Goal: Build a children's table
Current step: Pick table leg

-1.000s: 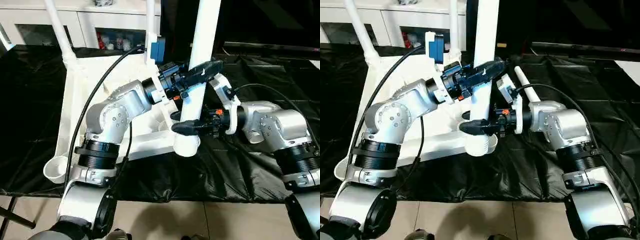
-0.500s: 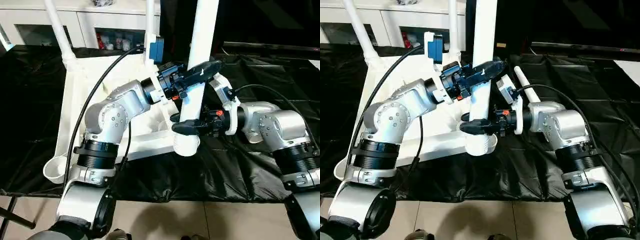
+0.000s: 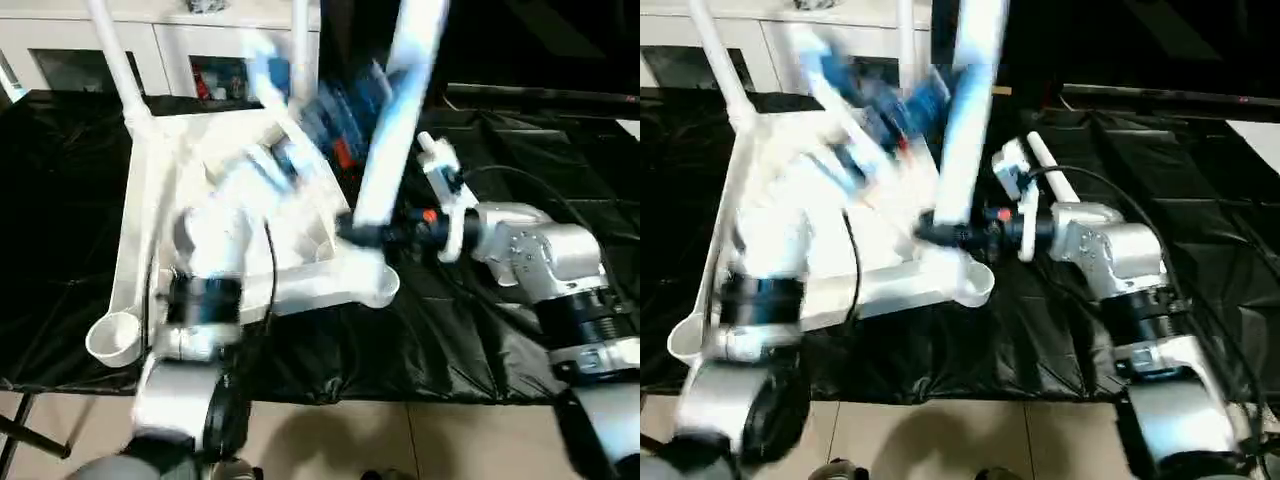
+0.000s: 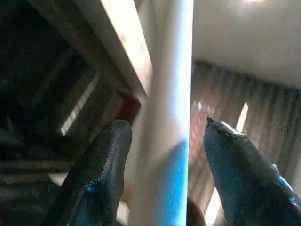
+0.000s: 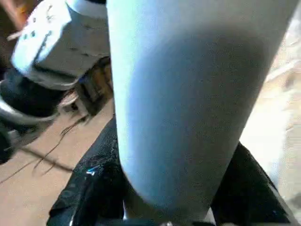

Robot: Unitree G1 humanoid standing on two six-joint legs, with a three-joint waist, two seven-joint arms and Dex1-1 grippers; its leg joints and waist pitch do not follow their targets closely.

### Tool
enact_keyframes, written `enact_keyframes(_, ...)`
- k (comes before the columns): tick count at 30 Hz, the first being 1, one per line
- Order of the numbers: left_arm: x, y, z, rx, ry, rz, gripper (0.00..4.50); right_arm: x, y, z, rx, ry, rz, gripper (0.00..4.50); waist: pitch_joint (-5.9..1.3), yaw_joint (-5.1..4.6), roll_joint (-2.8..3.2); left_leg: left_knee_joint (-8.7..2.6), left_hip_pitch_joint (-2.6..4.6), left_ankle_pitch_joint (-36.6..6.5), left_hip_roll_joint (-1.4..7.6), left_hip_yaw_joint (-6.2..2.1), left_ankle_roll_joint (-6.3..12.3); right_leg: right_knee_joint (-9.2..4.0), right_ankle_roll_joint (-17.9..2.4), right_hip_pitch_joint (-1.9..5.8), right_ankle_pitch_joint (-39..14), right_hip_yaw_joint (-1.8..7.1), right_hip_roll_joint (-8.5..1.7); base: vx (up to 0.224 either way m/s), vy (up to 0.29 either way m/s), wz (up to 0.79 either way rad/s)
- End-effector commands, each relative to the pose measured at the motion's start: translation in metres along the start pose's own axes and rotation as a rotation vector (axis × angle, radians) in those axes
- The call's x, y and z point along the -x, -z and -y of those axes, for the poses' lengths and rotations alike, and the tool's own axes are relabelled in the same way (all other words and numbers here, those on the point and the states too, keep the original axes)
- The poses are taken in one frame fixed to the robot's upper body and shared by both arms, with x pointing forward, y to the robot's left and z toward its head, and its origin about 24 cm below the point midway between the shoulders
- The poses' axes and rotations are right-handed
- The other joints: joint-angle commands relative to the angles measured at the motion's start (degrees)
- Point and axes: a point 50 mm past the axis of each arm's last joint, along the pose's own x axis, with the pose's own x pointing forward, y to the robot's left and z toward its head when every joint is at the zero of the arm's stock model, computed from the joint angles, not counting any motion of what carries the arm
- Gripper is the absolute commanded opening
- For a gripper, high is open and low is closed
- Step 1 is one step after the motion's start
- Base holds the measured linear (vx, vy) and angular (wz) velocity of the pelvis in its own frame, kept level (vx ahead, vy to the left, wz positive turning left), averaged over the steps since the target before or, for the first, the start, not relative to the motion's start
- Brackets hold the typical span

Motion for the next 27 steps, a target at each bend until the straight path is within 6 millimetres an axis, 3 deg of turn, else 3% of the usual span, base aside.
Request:
enact_keyframes(1,0.011,0.0,-0.011,-0.07,-0.049,-0.052,2.81,0.009,0.002,0.009,0.046,0.147,0.055,1.89,-5.08,-0.07,-0.25,-3.47,1.04,-10.5,0.37,-0.36,1.81,-4.18,-10.8,4.01,-14.1,1.43,-1.76,0.0,0.0,0.0)
enact_keyframes(3,0.018,0.005,-0.016,-0.147,-0.062,-0.15,2.81,0.01,0.005,0.012,0.071,0.215,0.067,1.89,-5.13,-0.24,0.04,-3.69,1.16,-10.2,0.43,-0.51,1.3,-4.14,-9.1,3.78,-15.3,1.45,-1.75,0.0,0.0,0.0)
enact_keyframes(4,0.033,0.019,-0.022,-0.303,-0.039,-0.359,2.81,0.012,0.012,0.02,0.104,0.347,0.049,1.89,-5.12,-0.22,0.07,-3.73,1.22,-9.7,0.49,-0.57,1.04,-4.33,-8.9,3.77,-15.0,1.49,-1.84,0.0,0.0,0.0)
enact_keyframes(5,0.035,0.021,-0.023,-0.32,-0.035,-0.386,2.81,0.012,0.012,0.021,0.107,0.362,0.046,1.89,-5.12,-0.21,0.18,-3.9,1.2,-9.6,0.56,-0.75,0.76,-4.3,-8.2,3.68,-15.8,1.48,-1.93,0.0,0.0,0.0)
enact_keyframes(7,0.053,0.037,-0.031,-0.415,-0.034,-0.581,2.81,0.015,0.017,0.026,0.126,0.461,0.054,1.89,-5.22,-0.37,0.57,-3.94,1.38,-9.9,0.49,-0.67,-0.4,-3.89,-8.6,3.6,-14.3,1.62,-1.81,0.0,0.0,0.0)
enact_keyframes(8,0.053,0.037,-0.031,-0.415,-0.034,-0.581,2.81,0.015,0.017,0.026,0.126,0.461,0.054,1.89,-5.17,-0.61,0.6,-4.0,1.41,-10.4,0.55,-0.5,-0.59,-3.82,-8.9,3.56,-14.0,1.71,-1.66,0.0,0.0,0.0)
enact_keyframes(9,0.064,0.044,-0.036,-0.46,-0.03,-0.667,2.81,0.017,0.019,0.029,0.135,0.515,0.063,1.89,-5.23,-0.43,0.64,-3.91,1.53,-10.6,0.52,-0.47,-0.64,-3.77,-9.7,3.57,-12.6,1.73,-1.76,0.0,0.0,0.0)
enact_keyframes(10,0.082,0.055,-0.041,-0.477,-0.013,-0.781,2.81,0.021,0.024,0.032,0.139,0.59,0.078,1.89,-5.2,-0.52,1.19,-4.02,1.43,-10.9,0.49,-0.59,-0.82,-3.79,-9.7,3.54,-12.2,1.76,-1.79,0.0,0.0,0.0)
enact_keyframes(12,0.102,0.069,-0.044,-0.457,0.021,-0.909,2.81,0.025,0.031,0.034,0.119,0.662,0.095,1.89,-5.19,-0.69,1.16,-4.11,1.52,-11.5,0.44,-0.49,-1.37,-3.69,-9.9,3.61,-11.5,1.84,-1.74,0.0,0.0,0.0)
enact_keyframes(15,0.113,0.077,-0.045,-0.436,0.032,-0.98,2.81,0.026,0.036,0.033,0.096,0.682,0.097,1.89,-5.26,-0.61,1.31,-4.15,1.58,-12.1,0.44,-0.42,-1.53,-3.47,-11.0,3.75,-10.0,1.91,-1.69,0.0,0.0,0.0)
enact_keyframes(16,0.12,0.082,-0.046,-0.42,0.039,-1.025,2.81,0.025,0.04,0.031,0.094,0.68,0.085,1.89,-5.19,-0.65,1.7,-4.22,1.54,-12.6,0.46,-0.5,-1.6,-3.43,-11.2,3.77,-10.2,1.9,-1.73,0.0,0.0,0.0)
enact_keyframes(20,0.141,0.093,-0.047,-0.405,0.057,-1.142,2.81,0.022,0.049,0.028,0.095,0.694,0.061,1.89,-4.89,-1.28,1.4,-4.37,1.45,-15.4,0.32,-0.5,-1.48,-4.13,-10.7,3.81,-14.6,1.87,-1.86,0.0,0.0,0.0)
enact_keyframes(22,0.148,0.097,-0.049,-0.408,0.048,-1.174,2.81,0.021,0.051,0.026,0.092,0.687,0.072,1.89,-4.87,-1.74,1.6,-4.34,1.41,-15.8,0.35,-0.61,-1.42,-4.39,-9.9,3.76,-17.1,1.88,-1.95,0.0,0.0,0.0)
enact_keyframes(26,0.152,0.099,-0.051,-0.409,0.037,-1.198,2.44,0.017,0.053,0.022,0.096,0.669,0.063,1.89,-4.91,-2.05,1.63,-4.45,1.32,-15.8,0.39,-0.76,-1.34,-4.3,-9.7,3.76,-17.1,1.84,-1.88,0.0,0.0,0.0)
enact_keyframes(27,0.153,0.1,-0.05,-0.396,0.034,-1.198,2.33,0.016,0.053,0.021,0.11,0.665,0.059,1.89,-4.91,-2.22,1.35,-4.42,1.31,-15.8,0.44,-0.71,-1.27,-4.28,-10.3,3.7,-16.5,1.85,-1.9,0.0,0.0,0.0)
